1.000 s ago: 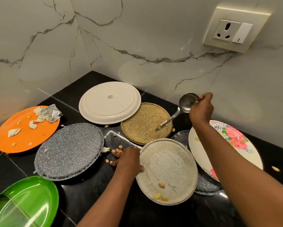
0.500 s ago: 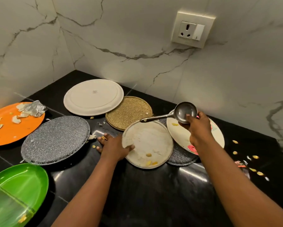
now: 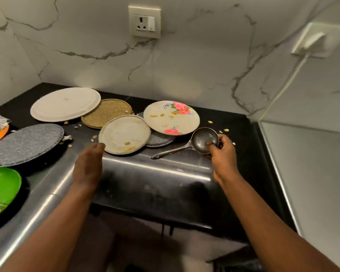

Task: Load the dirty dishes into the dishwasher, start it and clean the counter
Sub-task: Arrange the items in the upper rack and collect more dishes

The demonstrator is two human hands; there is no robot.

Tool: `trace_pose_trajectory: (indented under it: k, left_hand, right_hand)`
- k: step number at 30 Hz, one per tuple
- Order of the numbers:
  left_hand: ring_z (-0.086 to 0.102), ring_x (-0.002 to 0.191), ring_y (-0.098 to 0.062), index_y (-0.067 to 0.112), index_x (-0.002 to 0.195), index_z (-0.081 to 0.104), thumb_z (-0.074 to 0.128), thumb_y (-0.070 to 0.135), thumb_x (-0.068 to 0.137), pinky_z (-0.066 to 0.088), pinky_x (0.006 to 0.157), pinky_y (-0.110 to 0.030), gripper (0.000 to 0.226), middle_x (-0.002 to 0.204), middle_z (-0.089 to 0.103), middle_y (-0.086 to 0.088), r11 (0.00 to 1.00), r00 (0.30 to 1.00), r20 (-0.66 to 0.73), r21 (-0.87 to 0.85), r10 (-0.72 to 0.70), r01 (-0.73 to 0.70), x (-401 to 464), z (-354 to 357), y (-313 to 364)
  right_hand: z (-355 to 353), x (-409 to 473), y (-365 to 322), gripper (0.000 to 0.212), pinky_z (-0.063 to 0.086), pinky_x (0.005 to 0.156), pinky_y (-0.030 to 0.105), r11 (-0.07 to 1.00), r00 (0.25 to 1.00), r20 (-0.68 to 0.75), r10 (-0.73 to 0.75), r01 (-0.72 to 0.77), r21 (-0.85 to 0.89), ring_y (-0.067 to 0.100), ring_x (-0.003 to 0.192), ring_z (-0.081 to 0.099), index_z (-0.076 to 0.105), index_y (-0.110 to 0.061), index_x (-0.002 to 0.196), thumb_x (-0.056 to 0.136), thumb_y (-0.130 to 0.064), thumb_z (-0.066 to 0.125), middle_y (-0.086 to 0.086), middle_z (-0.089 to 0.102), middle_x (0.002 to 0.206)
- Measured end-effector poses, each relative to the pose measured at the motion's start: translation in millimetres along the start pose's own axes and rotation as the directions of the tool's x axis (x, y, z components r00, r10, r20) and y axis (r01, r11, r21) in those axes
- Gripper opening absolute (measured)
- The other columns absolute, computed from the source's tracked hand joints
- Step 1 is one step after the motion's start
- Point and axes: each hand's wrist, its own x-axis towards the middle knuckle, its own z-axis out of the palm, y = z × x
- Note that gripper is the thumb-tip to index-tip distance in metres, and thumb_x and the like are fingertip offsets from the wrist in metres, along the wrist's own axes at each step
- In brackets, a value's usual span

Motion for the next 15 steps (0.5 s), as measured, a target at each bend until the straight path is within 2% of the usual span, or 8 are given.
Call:
trace_pose_trajectory:
  k: [2, 4, 8, 12, 15]
  left_hand:
    - [0.062, 0.086, -0.045, 0.0, 0.1, 0.063, 0.053, -0.013, 0.078, 0.05, 0.067, -0.047, 0.028, 0.095, 0.064, -0.027, 1.0, 0.998, -0.054, 0.026, 0.015, -0.014, -22.0, -8.3, 16.2]
    - [0.06, 0.081, -0.043, 0.001, 0.094, 0.062, 0.058, -0.018, 0.071, 0.05, 0.062, -0.047, 0.029, 0.087, 0.062, -0.025, 0.996, 0.994, -0.064, 0.011, 0.085, -0.084, -54.4, -11.7, 42.9]
    - [0.054, 0.081, -0.035, 0.006, 0.089, 0.06, 0.059, -0.02, 0.07, 0.044, 0.056, -0.04, 0.032, 0.087, 0.059, -0.016, 0.977, 0.977, -0.033, -0.036, 0.21, -0.211, -121.6, -13.0, 94.9]
    - [0.054, 0.084, -0.031, 0.007, 0.093, 0.062, 0.061, -0.016, 0.07, 0.049, 0.061, -0.042, 0.033, 0.094, 0.057, -0.012, 0.924, 0.926, 0.024, -0.076, 0.377, -0.374, -182.8, -9.0, 144.6]
    - [0.054, 0.088, -0.031, 0.011, 0.096, 0.062, 0.065, -0.011, 0.067, 0.051, 0.065, -0.041, 0.037, 0.099, 0.057, -0.008, 0.877, 0.873, 0.098, -0.106, 0.478, -0.468, -223.6, -0.4, 168.2]
  right_hand:
    - [-36.9, -24.2, 2.0, 0.02, 0.058, 0.063, 0.029, 0.999, 0.999, -0.019, -0.029, 0.029, 0.022, 0.018, 0.086, 0.063, 0.059, -0.019, 0.093, 0.09, 0.0, 0.06, 0.003, 0.064, 0.092]
    - [-79.9, -52.7, 8.4, 0.016, 0.056, 0.058, 0.024, 1.0, 0.999, -0.048, -0.018, 0.019, 0.014, 0.017, 0.084, 0.062, 0.058, -0.016, 0.093, 0.091, 0.0, 0.059, 0.005, 0.063, 0.092]
    - [-145.5, -105.2, 25.0, 0.016, 0.059, 0.075, 0.049, 0.998, 0.994, -0.101, 0.048, -0.052, -0.043, 0.023, 0.09, 0.064, 0.06, -0.024, 0.089, 0.09, -0.008, 0.063, 0.004, 0.065, 0.093]
    - [-201.3, -155.1, 35.0, 0.012, 0.057, 0.081, 0.05, 0.995, 0.986, -0.145, 0.076, -0.084, -0.049, 0.021, 0.093, 0.064, 0.06, -0.023, 0.097, 0.091, -0.013, 0.063, 0.003, 0.065, 0.1]
    - [-239.0, -196.8, 50.3, 0.013, 0.055, 0.082, 0.053, 0.994, 0.977, -0.189, 0.098, -0.104, -0.023, 0.025, 0.093, 0.062, 0.06, -0.022, 0.095, 0.089, -0.011, 0.062, 0.003, 0.064, 0.097]
